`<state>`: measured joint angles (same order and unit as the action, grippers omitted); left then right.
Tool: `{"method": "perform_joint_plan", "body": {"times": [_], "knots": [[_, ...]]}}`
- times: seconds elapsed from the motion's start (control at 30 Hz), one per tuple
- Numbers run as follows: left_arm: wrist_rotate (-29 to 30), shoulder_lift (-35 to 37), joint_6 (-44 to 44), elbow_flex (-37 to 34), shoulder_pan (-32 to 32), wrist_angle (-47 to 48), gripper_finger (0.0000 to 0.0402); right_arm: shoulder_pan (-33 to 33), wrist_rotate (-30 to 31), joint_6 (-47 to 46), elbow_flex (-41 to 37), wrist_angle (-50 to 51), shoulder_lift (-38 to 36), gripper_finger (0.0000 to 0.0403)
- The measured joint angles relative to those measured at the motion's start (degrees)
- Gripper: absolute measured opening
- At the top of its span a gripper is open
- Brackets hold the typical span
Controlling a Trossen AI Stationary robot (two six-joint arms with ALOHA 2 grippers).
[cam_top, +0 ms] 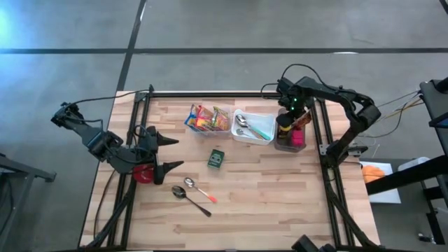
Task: Pick & Place Food Item
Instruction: Put the brown seasoning bottle into the black bin
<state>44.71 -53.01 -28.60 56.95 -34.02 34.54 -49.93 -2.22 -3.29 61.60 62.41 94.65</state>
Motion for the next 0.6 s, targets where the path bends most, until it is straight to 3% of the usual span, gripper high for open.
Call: {"method": "perform_joint_plan", "body": {"times": [0.43, 0.6], "knots": [[0.0, 0.0, 0.0, 0.0, 0.0, 0.0, 0.0381, 0.0, 0.0, -0.2, 0.0, -0.1, 0.0, 0.0177], [0.0, 0.0, 0.0, 0.0, 0.0, 0.0, 0.0381, 0.0, -1.1, -0.7, 0.0, -0.3, 0.0, 0.0202]]}}
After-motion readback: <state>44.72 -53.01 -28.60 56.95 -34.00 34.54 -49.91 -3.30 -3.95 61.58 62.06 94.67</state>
